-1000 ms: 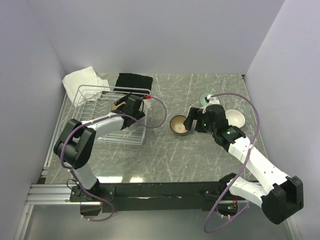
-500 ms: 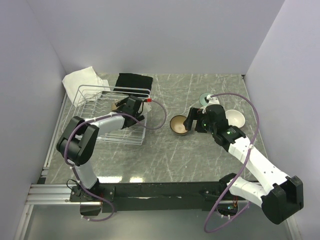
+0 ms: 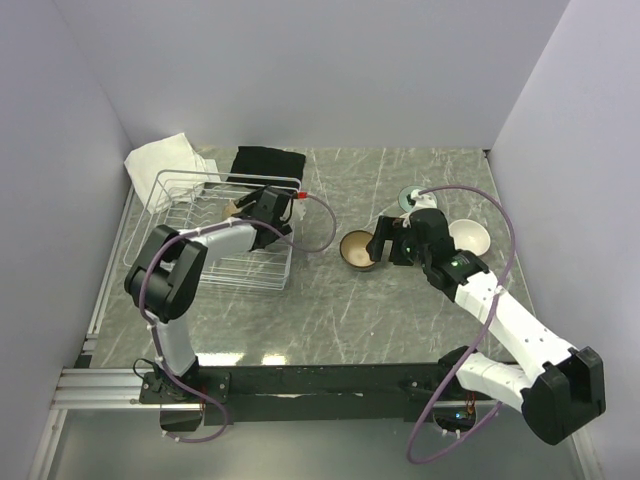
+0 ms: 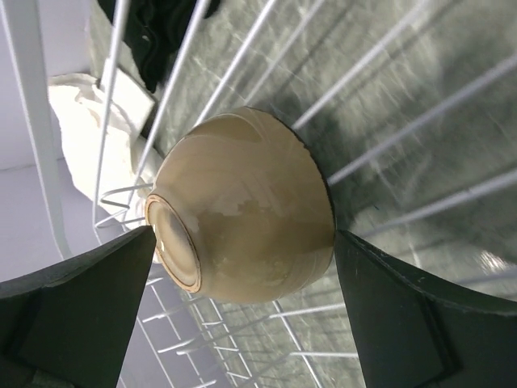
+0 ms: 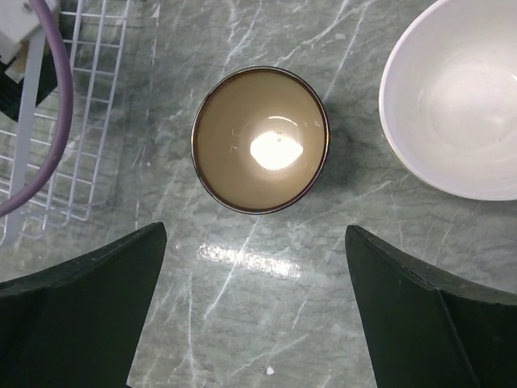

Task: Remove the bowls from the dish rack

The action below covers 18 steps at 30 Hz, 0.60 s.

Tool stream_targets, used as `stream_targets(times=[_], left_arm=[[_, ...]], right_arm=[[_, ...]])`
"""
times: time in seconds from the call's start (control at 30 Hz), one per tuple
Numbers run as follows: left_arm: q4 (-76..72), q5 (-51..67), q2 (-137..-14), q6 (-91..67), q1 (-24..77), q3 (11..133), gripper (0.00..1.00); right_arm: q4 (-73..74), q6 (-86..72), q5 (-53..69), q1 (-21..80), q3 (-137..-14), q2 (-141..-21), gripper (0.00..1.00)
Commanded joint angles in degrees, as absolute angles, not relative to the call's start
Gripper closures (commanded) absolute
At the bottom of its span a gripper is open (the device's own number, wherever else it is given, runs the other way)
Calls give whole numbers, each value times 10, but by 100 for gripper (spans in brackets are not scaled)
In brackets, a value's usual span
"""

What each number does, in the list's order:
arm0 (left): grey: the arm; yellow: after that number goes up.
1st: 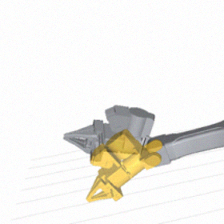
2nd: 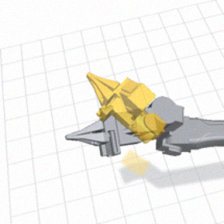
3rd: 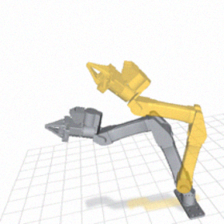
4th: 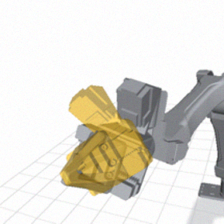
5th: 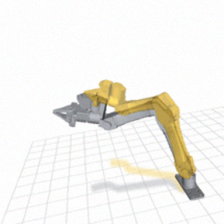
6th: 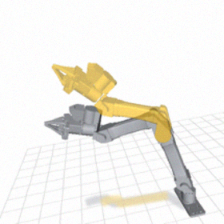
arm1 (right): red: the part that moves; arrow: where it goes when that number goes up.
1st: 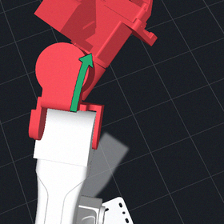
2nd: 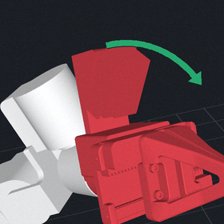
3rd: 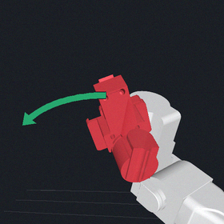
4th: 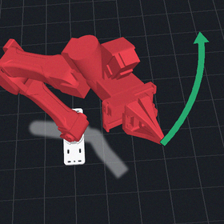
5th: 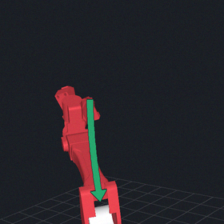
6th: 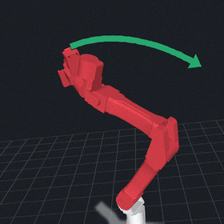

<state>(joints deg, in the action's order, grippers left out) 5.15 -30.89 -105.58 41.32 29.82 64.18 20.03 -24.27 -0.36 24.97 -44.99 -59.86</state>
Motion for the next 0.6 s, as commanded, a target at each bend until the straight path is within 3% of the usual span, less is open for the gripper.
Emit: stream_targets(times=[0.0, 0.57], left_arm=[[91, -338, -1094, 409, 293, 659, 0], [123, -342, -1146, 344, 297, 693, 1]], right_arm=[[176, -231, -2, 250, -476, -606, 0], [171, -226, -2, 250, -488, -627, 0]])
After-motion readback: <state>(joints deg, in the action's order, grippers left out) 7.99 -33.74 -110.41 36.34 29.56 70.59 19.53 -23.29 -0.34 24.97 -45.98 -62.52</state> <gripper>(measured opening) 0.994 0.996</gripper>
